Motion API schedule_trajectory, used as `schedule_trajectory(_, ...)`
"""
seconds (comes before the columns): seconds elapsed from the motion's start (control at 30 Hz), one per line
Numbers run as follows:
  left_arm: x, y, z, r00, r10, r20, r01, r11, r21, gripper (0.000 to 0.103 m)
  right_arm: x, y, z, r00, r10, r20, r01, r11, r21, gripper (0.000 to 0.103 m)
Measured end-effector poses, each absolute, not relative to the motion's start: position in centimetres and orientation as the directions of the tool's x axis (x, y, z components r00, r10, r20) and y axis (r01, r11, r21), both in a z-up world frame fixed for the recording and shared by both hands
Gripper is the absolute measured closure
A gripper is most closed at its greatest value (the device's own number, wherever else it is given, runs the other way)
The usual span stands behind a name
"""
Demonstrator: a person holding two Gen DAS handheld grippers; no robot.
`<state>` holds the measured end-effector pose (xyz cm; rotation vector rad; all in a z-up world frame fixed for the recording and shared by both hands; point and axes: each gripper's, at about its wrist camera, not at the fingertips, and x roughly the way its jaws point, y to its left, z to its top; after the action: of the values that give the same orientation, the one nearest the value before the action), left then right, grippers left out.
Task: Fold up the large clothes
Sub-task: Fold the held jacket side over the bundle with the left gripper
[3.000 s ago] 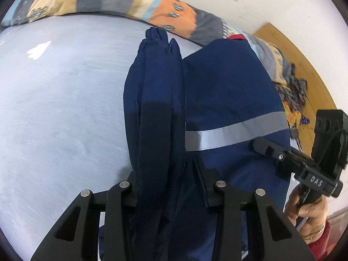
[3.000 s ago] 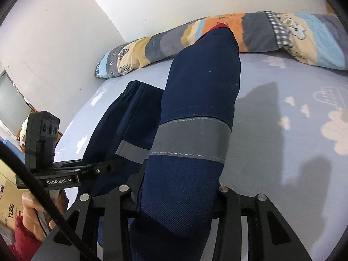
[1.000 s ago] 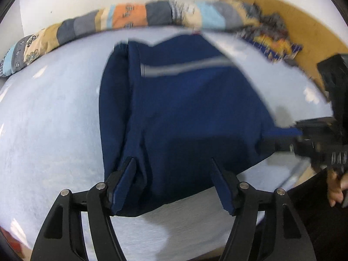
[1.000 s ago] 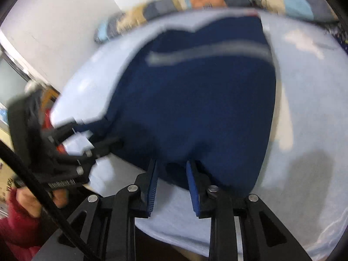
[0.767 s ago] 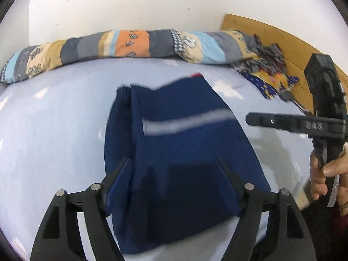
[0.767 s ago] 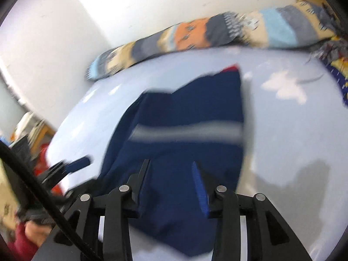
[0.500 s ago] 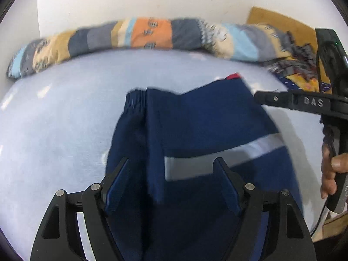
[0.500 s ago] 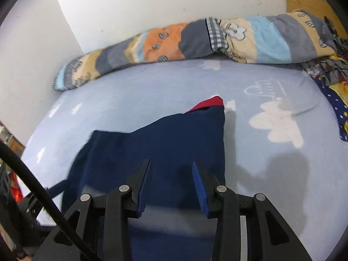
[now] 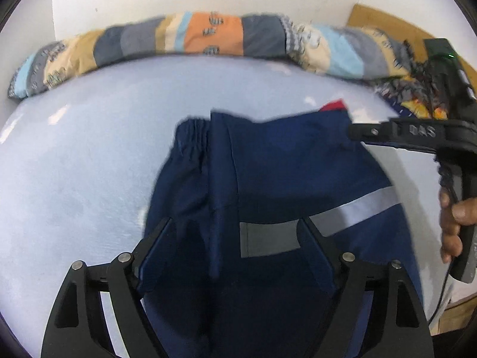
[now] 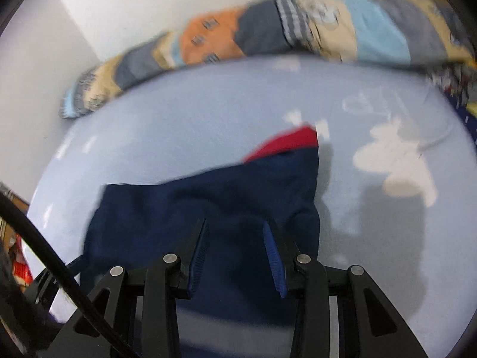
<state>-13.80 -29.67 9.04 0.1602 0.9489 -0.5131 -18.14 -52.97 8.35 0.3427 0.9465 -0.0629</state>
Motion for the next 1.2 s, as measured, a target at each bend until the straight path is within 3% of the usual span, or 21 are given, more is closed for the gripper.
schedule_trajectory(0.17,-16.3,-27.9,10.0,0.502,-0.336,-0.797,0.486,0.872,-0.061,0.021,-23.3,-50.5,10.3,0.59,0.084,-0.803,0.158,0.964,0.216,0.062)
schedule_trajectory(0.47,-22.0,-26.4,8.2,0.463,-0.333,-0.822,0.494,0.866,-0.073,0.021,-33.0,-45.3,6.3,0.533,0.108,-0.839,0.138,0.967,0.212,0.058)
schedule_trajectory(0.63,-22.6,-26.8,6.7,0.481,-0.307,-0.821,0.485,0.873,-0.043,0.018,-32.6,-44.6,4.6,0.52,0.092,-0.849,0.12,0.977,0.179,0.049)
schedule_trajectory(0.8,-23.8,-25.4,7.7,0.511,-0.323,-0.796,0.462,0.885,-0.062,0.018,-34.4,-44.2,5.9,0.591,0.082,-0.802,0.127,0.973,0.194,0.049)
schedule_trajectory(1.07,-28.0,-25.2,11.5,0.625,-0.342,-0.702,0.511,0.859,0.036,0.018,-36.7,-42.3,9.7,0.659,0.058,-0.75,0.061,0.99,0.13,0.049)
schedule_trajectory(1.2,-28.2,-26.1,11.4,0.635,-0.331,-0.698,0.528,0.846,0.079,0.018,-36.2,-42.6,9.5,0.643,0.056,-0.764,0.068,0.989,0.129,0.048)
